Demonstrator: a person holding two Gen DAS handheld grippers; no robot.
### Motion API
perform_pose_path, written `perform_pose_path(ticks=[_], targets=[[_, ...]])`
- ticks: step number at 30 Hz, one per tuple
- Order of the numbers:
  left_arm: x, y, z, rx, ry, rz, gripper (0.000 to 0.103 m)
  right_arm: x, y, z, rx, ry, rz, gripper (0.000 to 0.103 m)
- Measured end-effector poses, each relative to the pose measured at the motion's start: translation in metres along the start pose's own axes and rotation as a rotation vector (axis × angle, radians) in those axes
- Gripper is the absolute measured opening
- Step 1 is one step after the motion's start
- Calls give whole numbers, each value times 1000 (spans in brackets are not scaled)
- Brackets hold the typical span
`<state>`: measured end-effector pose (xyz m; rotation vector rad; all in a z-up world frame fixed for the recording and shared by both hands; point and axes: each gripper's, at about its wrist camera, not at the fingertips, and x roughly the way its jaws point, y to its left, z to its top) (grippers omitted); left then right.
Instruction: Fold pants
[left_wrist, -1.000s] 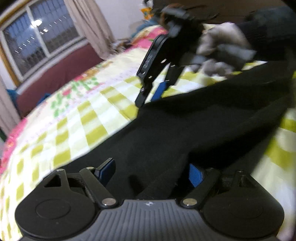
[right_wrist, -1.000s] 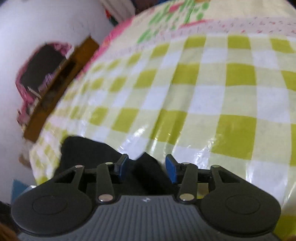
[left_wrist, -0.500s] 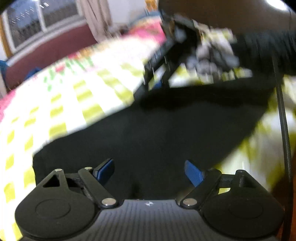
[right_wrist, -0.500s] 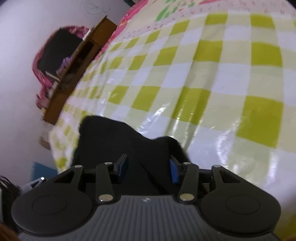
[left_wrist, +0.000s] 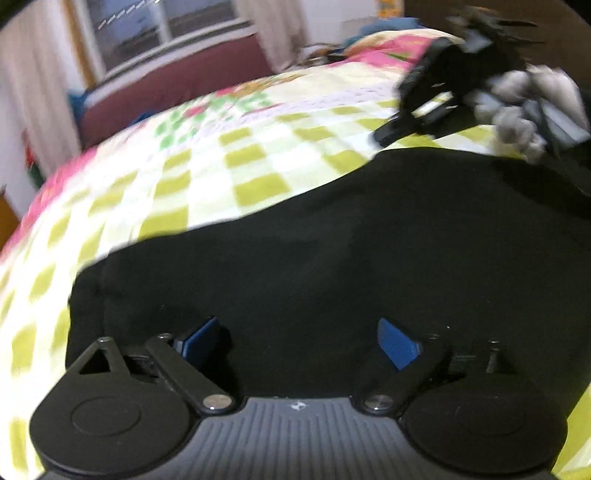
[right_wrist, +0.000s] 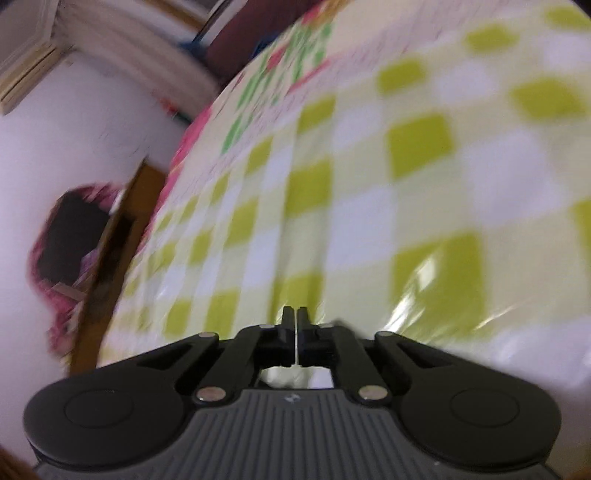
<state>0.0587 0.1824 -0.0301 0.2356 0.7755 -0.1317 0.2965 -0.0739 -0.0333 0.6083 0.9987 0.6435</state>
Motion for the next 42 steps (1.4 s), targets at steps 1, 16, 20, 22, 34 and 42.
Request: perform_pose_path(ticks=[1, 16, 20, 22, 34, 42], targets=[[-1, -2, 1, -3, 3, 15, 103, -19, 5, -5, -16, -24, 25, 7], [-35, -128, 55, 231, -152, -70, 103, -401, -120, -203, 342, -582, -451, 46], [-54, -185, 64, 330, -174, -150, 103, -419, -160, -227, 485, -690, -382, 48], [-65, -208, 67, 391, -190, -176, 103, -416, -178, -233, 539, -712, -330, 48], [-81, -246, 76, 489, -185, -190, 103, -411, -216, -234, 568, -828, -173, 50], [-70, -271, 82, 497, -200, -226, 103, -410, -197, -221, 542, -840, -116, 9]])
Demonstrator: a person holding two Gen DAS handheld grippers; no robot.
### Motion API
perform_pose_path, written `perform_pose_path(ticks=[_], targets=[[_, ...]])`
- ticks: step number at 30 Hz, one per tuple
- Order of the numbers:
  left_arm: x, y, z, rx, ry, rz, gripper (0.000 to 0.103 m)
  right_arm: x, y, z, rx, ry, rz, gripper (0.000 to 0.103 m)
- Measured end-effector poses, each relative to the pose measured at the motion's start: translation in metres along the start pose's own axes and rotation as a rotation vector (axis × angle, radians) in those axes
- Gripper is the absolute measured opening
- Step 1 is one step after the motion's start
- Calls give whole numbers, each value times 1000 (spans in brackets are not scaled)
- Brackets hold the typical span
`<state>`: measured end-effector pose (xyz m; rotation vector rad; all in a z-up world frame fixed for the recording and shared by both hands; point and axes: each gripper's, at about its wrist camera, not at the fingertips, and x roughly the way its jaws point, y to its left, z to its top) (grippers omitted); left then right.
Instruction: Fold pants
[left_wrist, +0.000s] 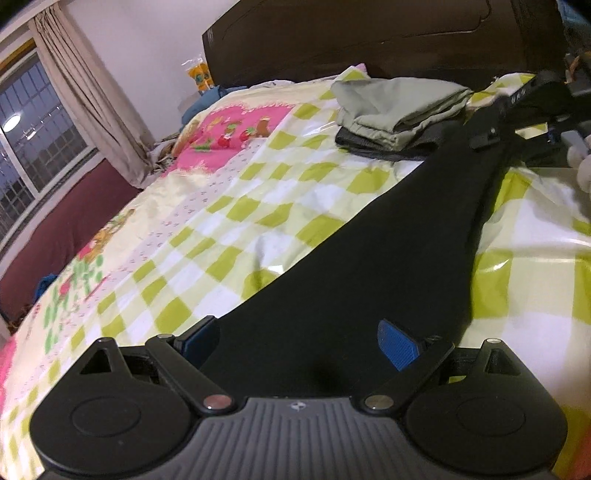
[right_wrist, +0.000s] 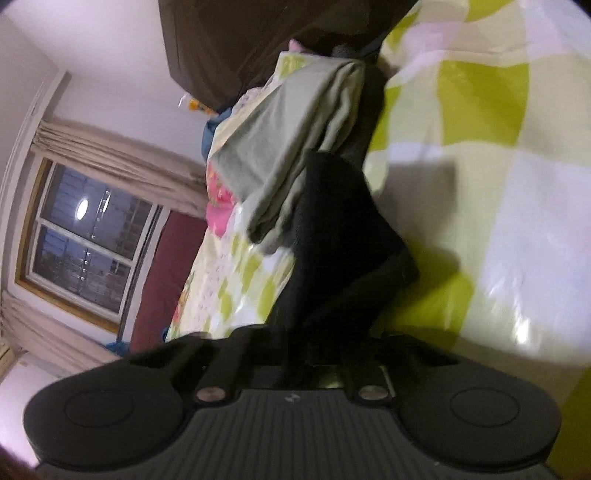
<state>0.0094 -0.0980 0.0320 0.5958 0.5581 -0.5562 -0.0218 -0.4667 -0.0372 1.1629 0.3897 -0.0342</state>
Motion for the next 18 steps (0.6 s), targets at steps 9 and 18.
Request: perform_pose_path(ticks=[9, 18], targets=[[38, -24, -14, 23, 64, -106, 103, 26, 12, 14, -37, 33, -152, 9], [45, -18, -34, -109, 74, -244, 103, 18, 83, 2, -246, 19, -156, 9]])
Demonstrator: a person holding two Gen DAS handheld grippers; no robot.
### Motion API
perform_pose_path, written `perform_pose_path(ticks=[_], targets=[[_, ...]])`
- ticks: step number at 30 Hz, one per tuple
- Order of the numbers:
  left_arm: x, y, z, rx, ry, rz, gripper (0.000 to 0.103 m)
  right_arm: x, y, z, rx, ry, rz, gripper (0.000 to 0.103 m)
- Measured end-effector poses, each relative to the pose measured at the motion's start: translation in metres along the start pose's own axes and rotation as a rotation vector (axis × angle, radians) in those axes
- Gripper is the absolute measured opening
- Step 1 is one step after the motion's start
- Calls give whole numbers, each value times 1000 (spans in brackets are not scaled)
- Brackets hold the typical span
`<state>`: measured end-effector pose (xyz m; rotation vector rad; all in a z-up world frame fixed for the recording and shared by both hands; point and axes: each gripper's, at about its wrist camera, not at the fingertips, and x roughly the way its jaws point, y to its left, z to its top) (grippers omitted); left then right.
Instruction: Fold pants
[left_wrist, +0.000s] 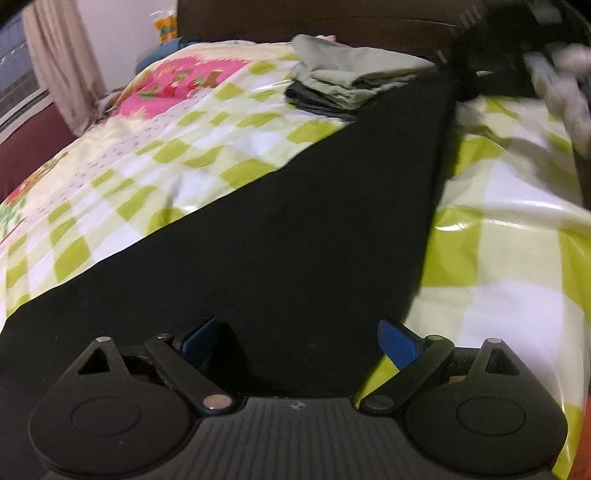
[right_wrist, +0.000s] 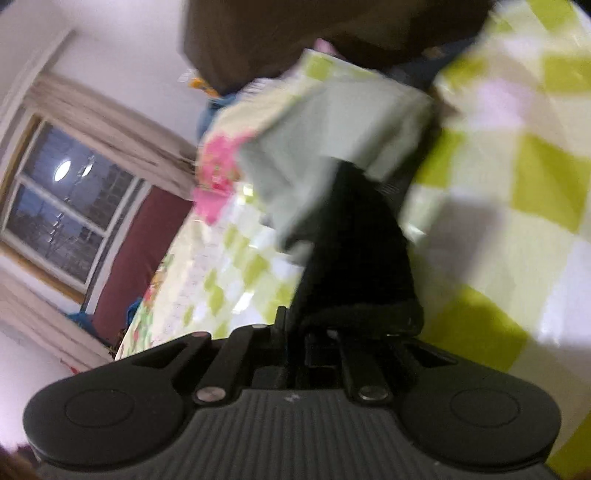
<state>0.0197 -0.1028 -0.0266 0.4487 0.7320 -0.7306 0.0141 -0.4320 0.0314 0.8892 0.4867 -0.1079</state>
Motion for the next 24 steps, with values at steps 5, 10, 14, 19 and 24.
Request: perform_pose_path(ticks=[5, 10, 14, 19, 24], targets=[[-18, 7, -9, -26, -46, 3, 103, 14, 107, -31, -293, 85, 110, 9], [-58, 47, -26, -122, -79, 106, 103, 60, 204, -114, -592, 264, 227, 9], [-96, 89, -61, -253, -61, 231, 103, 96, 254, -206, -812, 429, 293, 9], [-130, 122, -112, -426, -6, 327, 103, 113, 277, -295, -1030, 584, 315, 9], [-154, 132, -127, -509, -88, 317, 103, 119, 280, -310, -1064, 606, 257, 9]])
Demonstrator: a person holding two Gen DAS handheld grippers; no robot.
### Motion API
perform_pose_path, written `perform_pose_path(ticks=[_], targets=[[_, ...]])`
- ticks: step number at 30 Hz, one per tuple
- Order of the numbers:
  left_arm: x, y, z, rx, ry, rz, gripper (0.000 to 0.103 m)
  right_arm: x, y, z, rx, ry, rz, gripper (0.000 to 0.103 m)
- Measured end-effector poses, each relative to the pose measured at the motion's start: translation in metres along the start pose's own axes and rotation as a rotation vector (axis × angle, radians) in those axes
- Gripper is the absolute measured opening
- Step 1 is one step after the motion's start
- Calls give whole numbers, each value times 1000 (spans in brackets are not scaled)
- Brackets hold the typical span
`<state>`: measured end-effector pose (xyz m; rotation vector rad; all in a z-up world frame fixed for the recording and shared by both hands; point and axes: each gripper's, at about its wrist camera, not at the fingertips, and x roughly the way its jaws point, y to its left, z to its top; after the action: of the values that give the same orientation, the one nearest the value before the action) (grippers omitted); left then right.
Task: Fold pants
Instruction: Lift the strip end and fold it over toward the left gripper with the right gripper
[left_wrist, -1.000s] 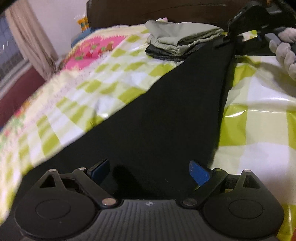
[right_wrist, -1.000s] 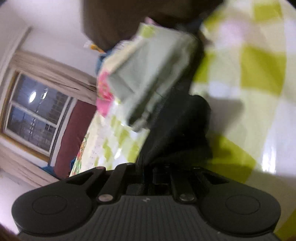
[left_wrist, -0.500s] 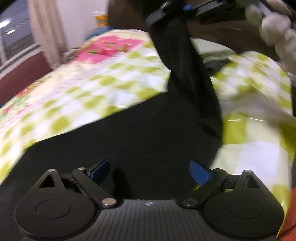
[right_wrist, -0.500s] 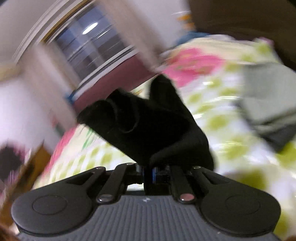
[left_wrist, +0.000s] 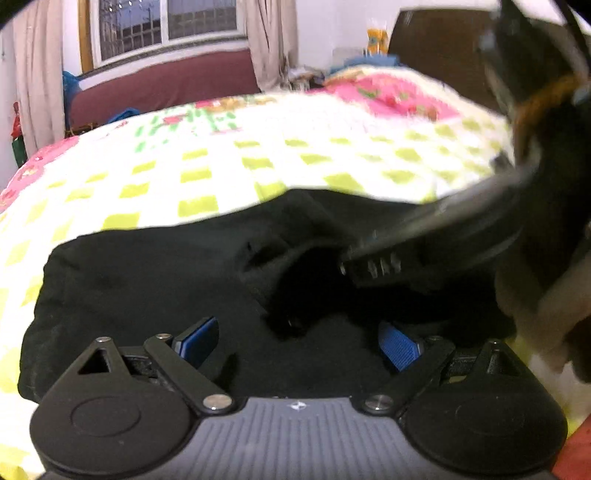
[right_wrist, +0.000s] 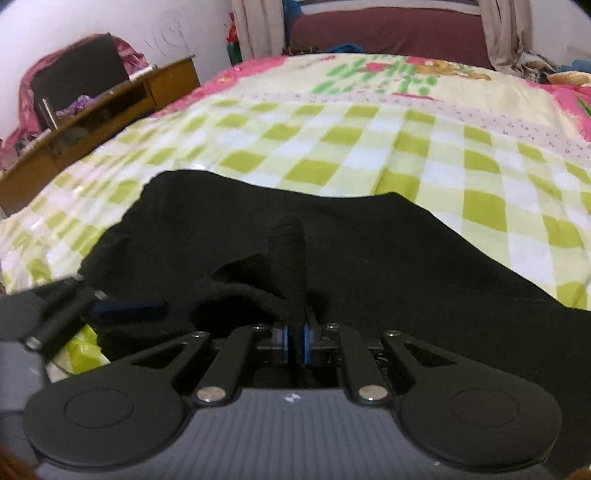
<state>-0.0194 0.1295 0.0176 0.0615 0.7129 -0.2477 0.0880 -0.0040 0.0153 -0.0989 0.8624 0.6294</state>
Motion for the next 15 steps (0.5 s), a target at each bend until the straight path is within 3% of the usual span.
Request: perform_pose_path(ticks=[4, 6, 12, 15], targets=[[6, 3, -1, -11, 6, -41, 103, -9, -2, 26, 77, -26, -2, 9], [3, 10, 1, -5, -30, -35, 103, -14, -7, 40, 122, -67, 21, 9], [-17, 47, 5, -32, -103, 102, 103, -19, 38, 83, 68, -213, 91, 9], [-27, 75, -7, -70, -89, 187, 103, 11, 66, 86, 19, -208, 122, 9]])
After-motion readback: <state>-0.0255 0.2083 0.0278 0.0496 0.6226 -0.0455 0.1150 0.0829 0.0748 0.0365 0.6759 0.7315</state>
